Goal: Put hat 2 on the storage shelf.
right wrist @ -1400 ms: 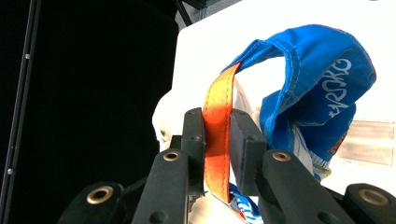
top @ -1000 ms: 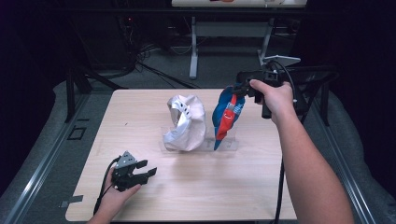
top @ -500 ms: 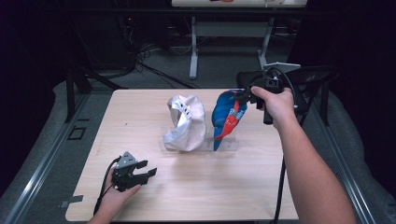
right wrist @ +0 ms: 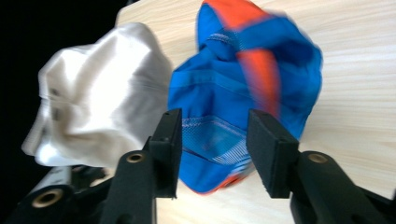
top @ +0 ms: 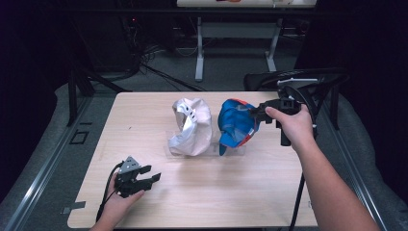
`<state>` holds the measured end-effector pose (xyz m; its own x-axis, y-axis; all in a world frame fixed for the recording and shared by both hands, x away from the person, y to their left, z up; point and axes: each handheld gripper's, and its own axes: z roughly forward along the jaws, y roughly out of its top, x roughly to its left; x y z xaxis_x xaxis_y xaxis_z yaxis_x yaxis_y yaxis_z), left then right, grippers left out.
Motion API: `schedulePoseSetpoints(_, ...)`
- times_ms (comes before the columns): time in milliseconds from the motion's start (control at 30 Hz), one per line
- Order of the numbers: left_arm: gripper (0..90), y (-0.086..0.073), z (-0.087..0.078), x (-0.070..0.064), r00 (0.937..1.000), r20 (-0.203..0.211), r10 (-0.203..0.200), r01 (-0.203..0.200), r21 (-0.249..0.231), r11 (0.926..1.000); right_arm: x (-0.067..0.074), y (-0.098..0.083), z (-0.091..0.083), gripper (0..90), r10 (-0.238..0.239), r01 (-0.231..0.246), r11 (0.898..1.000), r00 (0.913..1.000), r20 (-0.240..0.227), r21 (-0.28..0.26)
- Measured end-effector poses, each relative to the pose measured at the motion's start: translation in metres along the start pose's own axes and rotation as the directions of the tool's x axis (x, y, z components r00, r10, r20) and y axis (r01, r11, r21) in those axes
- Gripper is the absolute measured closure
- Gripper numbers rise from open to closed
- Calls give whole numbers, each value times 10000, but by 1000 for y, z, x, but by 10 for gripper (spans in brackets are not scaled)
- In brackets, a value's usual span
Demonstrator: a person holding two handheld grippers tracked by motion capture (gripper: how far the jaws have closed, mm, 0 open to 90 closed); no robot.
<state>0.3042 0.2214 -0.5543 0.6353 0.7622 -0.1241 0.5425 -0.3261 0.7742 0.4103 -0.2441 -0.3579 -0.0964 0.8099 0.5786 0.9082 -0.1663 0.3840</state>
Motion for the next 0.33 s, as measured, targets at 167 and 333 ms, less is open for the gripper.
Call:
schedulePoseSetpoints(167, 459, 0, 0, 0, 10000, -35, 3, -4, -33, 10000, -10, -21, -1, 538, -677, 685, 9976, 9952, 712, -100)
schedulePoseSetpoints(333, 457, 0, 0, 1, 10000, -33, -39, 39, -73, 10000, -20, -49, 6, 539, -1121, 1137, 9933, 9910, 727, -183)
